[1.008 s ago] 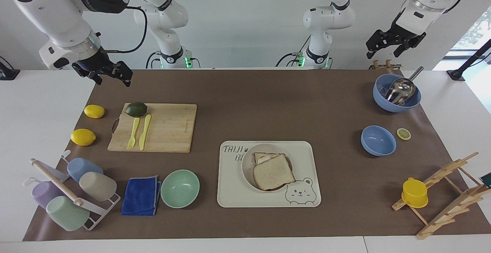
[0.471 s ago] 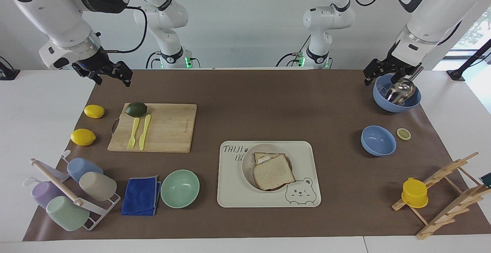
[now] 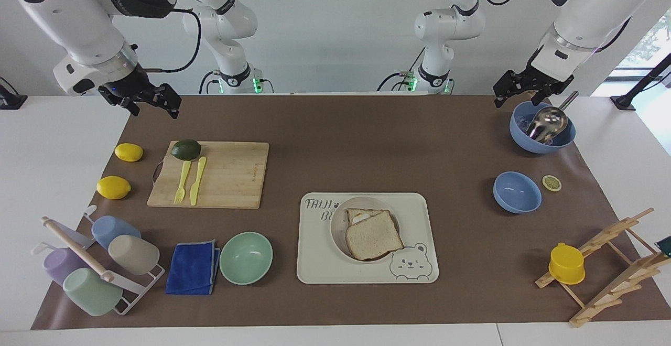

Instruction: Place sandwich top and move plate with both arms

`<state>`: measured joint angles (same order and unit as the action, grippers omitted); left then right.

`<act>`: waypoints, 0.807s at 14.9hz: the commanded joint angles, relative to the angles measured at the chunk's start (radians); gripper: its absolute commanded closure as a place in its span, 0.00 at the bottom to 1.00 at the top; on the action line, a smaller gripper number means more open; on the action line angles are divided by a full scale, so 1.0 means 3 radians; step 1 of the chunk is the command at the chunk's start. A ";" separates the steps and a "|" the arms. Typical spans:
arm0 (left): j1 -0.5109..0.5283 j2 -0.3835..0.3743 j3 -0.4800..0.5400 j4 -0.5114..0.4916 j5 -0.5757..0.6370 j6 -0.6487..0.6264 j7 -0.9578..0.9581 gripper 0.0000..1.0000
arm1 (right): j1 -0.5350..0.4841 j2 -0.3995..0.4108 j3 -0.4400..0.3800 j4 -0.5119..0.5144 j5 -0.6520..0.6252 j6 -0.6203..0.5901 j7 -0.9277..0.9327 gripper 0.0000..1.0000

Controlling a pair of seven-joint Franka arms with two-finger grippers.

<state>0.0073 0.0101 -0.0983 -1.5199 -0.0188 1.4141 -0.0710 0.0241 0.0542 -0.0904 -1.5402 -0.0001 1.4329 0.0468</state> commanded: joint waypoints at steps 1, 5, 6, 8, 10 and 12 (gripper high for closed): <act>0.0088 0.0002 -0.0051 0.0050 -0.0029 -0.0061 0.0006 0.00 | 0.0007 -0.0037 -0.0006 -0.0035 -0.0015 -0.0031 -0.0074 0.00; 0.0129 -0.0013 -0.0040 0.0035 -0.0034 -0.0045 0.0017 0.00 | 0.0007 -0.0037 -0.0006 -0.0035 -0.0015 -0.0031 -0.0074 0.00; 0.0129 -0.0008 -0.0040 0.0035 -0.0034 -0.0040 0.0017 0.00 | 0.0007 -0.0037 -0.0006 -0.0035 -0.0015 -0.0031 -0.0074 0.00; 0.0129 -0.0013 -0.0035 0.0035 -0.0034 -0.0020 0.0017 0.00 | 0.0007 -0.0037 -0.0006 -0.0035 -0.0015 -0.0031 -0.0074 0.00; 0.0124 -0.0008 -0.0035 0.0030 -0.0029 0.0036 0.0022 0.00 | 0.0007 -0.0037 -0.0006 -0.0035 -0.0015 -0.0031 -0.0074 0.00; 0.0129 -0.0008 -0.0040 0.0025 -0.0034 0.0123 0.0032 0.00 | 0.0007 -0.0037 -0.0006 -0.0035 -0.0015 -0.0031 -0.0074 0.00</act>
<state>0.0312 0.0100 -0.0994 -1.5186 -0.0197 1.4285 -0.0706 0.0241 0.0542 -0.0904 -1.5402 -0.0001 1.4329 0.0468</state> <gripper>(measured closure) 0.000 0.000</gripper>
